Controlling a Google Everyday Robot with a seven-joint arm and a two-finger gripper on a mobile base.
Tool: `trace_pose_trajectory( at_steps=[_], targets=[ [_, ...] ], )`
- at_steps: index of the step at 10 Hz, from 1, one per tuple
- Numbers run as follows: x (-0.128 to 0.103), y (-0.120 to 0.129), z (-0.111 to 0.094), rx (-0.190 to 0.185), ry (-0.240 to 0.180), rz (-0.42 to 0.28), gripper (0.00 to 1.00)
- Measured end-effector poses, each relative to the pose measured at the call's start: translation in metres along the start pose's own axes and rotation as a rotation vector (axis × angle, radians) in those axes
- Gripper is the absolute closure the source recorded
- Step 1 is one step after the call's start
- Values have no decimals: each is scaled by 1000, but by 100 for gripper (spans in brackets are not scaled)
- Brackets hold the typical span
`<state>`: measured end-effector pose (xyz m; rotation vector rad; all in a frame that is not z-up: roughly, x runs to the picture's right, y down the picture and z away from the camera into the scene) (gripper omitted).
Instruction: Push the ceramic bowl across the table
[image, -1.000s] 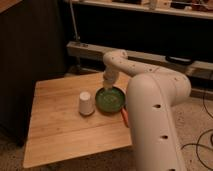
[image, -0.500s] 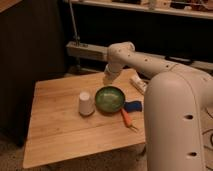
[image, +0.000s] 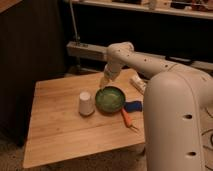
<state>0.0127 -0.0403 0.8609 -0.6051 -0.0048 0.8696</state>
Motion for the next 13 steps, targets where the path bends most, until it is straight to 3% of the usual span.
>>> trace_pose_trajectory(
  at_steps=[3, 6, 8, 10, 13],
  targets=[
    [19, 13, 18, -58, -56, 74, 45],
    [23, 25, 44, -54, -91, 159, 77],
    [13, 12, 51, -7, -103, 192, 98],
    [5, 5, 60, 15, -98, 211, 100],
    [5, -22, 95, 41, -75, 251, 100]
  ],
)
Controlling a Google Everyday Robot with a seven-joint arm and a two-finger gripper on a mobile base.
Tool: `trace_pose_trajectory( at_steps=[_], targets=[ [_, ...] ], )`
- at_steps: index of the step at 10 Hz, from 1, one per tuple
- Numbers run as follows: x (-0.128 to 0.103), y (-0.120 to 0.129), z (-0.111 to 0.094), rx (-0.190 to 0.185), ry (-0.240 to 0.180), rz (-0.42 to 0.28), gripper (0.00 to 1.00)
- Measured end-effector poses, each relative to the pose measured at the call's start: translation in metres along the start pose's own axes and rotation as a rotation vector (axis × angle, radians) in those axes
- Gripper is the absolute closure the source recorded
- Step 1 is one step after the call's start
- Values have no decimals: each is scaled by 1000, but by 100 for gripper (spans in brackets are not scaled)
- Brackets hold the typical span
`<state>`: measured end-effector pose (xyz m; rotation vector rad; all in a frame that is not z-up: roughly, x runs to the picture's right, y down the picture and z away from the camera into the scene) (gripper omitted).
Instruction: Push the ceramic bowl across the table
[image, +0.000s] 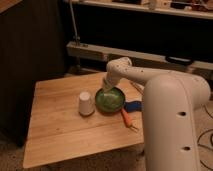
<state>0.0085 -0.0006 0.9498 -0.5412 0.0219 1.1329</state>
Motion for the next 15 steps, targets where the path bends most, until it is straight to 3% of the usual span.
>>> trace_pose_trajectory(
  at_steps=[3, 8, 15],
  targets=[
    [-2, -14, 14, 8, 15, 31, 100],
    [-20, -16, 35, -15, 26, 36, 100],
    [-60, -23, 48, -42, 2, 42, 100]
  ],
)
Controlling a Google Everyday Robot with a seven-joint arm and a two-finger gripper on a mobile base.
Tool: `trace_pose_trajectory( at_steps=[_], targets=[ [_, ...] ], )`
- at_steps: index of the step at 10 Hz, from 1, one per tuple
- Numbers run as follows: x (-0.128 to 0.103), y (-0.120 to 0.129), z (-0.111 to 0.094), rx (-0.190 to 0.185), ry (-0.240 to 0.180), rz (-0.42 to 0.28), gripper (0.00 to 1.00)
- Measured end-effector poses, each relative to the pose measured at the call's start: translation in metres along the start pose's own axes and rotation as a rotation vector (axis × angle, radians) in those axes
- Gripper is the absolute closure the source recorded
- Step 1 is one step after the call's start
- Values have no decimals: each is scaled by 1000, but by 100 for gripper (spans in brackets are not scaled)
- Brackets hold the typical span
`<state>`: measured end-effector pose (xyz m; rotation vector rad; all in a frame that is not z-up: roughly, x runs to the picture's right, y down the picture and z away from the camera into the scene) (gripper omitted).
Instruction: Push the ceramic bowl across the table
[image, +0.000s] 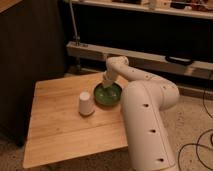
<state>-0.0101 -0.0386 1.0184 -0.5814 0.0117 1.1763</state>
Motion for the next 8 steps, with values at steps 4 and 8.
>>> trace_pose_trajectory(
  at_steps=[4, 8],
  targets=[
    [-25, 7, 12, -15, 12, -30, 100],
    [-25, 1, -7, -89, -16, -36, 100]
  ],
)
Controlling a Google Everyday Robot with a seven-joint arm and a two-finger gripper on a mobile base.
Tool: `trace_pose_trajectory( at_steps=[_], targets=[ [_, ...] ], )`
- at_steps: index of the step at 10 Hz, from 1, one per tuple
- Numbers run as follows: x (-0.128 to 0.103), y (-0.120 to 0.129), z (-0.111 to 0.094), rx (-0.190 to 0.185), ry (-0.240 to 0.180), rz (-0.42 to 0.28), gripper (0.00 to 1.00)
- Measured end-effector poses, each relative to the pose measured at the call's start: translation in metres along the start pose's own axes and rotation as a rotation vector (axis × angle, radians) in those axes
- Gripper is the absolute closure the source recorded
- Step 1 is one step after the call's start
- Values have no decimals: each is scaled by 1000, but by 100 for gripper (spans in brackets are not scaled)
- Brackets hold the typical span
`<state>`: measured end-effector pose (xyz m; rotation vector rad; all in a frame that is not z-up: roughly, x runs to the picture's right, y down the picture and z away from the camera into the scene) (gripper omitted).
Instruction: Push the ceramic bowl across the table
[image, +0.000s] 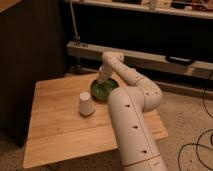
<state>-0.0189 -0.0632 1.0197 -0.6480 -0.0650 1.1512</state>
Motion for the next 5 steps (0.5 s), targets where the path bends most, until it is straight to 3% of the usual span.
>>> trace_pose_trajectory(
  at_steps=[2, 5],
  targets=[
    [16, -3, -26, -42, -1, -13, 100],
    [45, 13, -74, -255, -5, -125, 100]
  ],
)
